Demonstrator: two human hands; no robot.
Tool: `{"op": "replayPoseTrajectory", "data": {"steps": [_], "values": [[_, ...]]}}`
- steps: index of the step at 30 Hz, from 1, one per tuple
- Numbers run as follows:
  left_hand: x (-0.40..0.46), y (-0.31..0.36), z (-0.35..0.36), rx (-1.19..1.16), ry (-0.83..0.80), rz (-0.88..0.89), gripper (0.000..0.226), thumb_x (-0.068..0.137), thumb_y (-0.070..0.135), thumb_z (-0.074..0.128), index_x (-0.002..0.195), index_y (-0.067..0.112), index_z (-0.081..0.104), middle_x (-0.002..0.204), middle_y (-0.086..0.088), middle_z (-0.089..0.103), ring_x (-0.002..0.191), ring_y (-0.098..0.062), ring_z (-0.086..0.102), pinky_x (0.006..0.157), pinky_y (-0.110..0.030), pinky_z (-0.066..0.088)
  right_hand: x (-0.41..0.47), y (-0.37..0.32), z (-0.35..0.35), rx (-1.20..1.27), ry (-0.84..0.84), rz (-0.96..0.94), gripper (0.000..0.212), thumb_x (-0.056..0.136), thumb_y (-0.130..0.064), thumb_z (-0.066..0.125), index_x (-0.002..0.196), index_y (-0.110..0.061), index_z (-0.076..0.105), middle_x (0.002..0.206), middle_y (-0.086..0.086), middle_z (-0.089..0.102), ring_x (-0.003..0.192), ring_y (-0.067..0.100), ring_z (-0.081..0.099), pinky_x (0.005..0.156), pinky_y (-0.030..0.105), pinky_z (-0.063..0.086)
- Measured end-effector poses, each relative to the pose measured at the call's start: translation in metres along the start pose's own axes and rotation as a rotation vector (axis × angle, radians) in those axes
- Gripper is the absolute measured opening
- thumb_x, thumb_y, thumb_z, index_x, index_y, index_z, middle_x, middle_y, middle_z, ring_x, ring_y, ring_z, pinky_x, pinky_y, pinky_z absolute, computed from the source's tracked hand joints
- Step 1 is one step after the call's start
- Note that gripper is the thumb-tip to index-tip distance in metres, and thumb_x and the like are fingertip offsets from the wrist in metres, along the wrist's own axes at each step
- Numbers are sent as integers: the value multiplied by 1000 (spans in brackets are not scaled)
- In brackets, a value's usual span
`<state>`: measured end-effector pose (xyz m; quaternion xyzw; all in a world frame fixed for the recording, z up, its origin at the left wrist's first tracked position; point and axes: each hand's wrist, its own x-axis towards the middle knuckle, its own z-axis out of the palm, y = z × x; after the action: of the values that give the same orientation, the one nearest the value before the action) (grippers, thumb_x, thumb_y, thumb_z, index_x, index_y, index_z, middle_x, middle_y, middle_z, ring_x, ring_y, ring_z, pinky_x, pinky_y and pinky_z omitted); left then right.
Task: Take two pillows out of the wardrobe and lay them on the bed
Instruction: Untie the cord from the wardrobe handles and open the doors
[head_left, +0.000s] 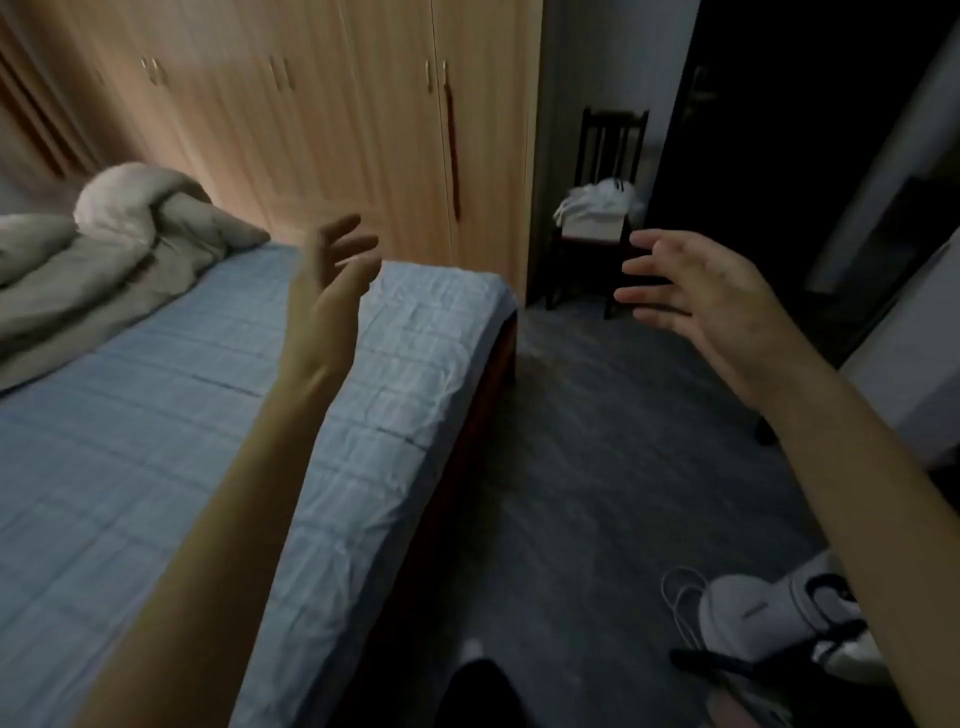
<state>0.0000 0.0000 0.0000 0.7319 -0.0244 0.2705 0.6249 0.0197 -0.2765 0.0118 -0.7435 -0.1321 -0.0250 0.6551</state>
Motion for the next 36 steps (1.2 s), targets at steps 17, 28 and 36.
{"op": "replayPoseTrajectory", "data": {"steps": [17, 28, 36], "values": [[153, -172, 32, -273, -212, -342, 31, 82, 28, 42, 107, 25, 61, 102, 2, 71, 101, -21, 66, 77, -21, 51, 170, 146, 52, 266, 113, 329, 24, 91, -29, 47, 107, -23, 63, 106, 4, 67, 100, 21, 66, 82, 29, 50], [248, -229, 97, -311, -251, -455, 29, 85, 35, 45, 106, 25, 63, 103, 1, 72, 99, -20, 67, 76, -21, 52, 282, 179, 22, 198, 217, 321, 22, 94, -25, 44, 106, -27, 63, 108, 2, 66, 99, 19, 66, 82, 26, 53], [335, -255, 184, -353, -144, -500, 31, 84, 35, 41, 102, 22, 64, 97, 2, 73, 96, -18, 68, 76, -20, 53, 388, 204, -46, 192, 249, 270, 22, 93, -23, 45, 106, -26, 62, 106, 1, 67, 97, 18, 66, 83, 27, 53]]}}
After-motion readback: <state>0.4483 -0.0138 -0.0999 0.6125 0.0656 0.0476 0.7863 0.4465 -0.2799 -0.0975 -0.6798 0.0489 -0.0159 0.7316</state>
